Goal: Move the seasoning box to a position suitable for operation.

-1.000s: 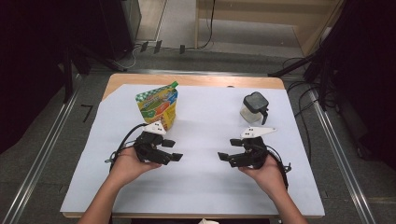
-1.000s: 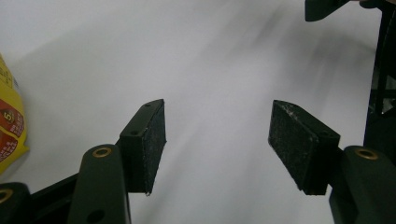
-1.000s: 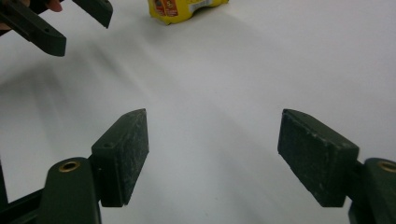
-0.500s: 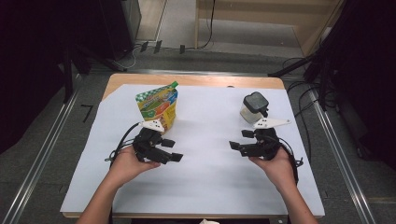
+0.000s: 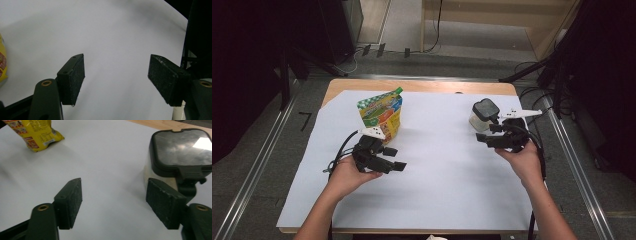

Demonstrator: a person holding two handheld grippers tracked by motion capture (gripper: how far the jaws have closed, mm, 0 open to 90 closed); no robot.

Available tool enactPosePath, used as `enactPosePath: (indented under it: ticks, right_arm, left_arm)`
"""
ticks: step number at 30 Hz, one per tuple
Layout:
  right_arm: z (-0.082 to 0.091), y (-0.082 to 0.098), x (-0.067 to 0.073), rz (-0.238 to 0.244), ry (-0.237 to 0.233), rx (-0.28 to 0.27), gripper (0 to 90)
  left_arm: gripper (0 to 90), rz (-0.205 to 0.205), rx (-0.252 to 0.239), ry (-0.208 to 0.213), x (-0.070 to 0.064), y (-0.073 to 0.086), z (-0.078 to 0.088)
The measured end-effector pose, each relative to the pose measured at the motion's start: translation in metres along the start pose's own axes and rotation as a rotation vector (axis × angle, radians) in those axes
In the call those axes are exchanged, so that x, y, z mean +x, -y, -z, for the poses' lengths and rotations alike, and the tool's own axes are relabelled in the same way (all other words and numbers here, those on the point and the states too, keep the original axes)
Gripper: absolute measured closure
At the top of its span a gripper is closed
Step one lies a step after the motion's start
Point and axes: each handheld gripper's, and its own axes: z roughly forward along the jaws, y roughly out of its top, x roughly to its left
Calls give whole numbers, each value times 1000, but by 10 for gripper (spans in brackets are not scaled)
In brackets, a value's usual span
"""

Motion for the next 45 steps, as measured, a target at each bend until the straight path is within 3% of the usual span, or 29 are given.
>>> enactPosePath:
  ticks: [8,12,15,17,29,34,37,38,41,45]
  right_arm:
    - [-11,-11,-33,-31,84,2,136]
    - [-20,-13,-48,-44,79,-11,130]
    - [-29,-15,-57,-56,119,2,130]
    - [-37,-18,-64,-68,120,7,122]
    - [-77,-21,-73,-64,166,65,120]
    - [-91,-17,-74,-102,191,91,133]
    - [-92,-17,-71,-58,214,103,146]
    - [-92,-18,-69,-23,228,116,158]
    - [-91,-18,-68,-18,228,118,160]
    - [-89,-18,-68,-50,217,110,162]
  left_arm:
    - [315,-14,11,-15,0,2,1]
    - [315,-11,14,-19,0,3,0]
    - [316,-13,16,-19,0,3,0]
    - [316,-15,16,-19,-1,4,0]
    - [319,-12,23,-22,-2,6,-1]
    - [321,-12,29,-21,-2,7,-2]
    - [321,-16,33,-20,-2,7,-2]
    - [321,-17,34,-19,-2,7,-3]
    - [323,-16,34,-18,-2,7,-3]
    - [324,-12,34,-19,-2,7,-3]
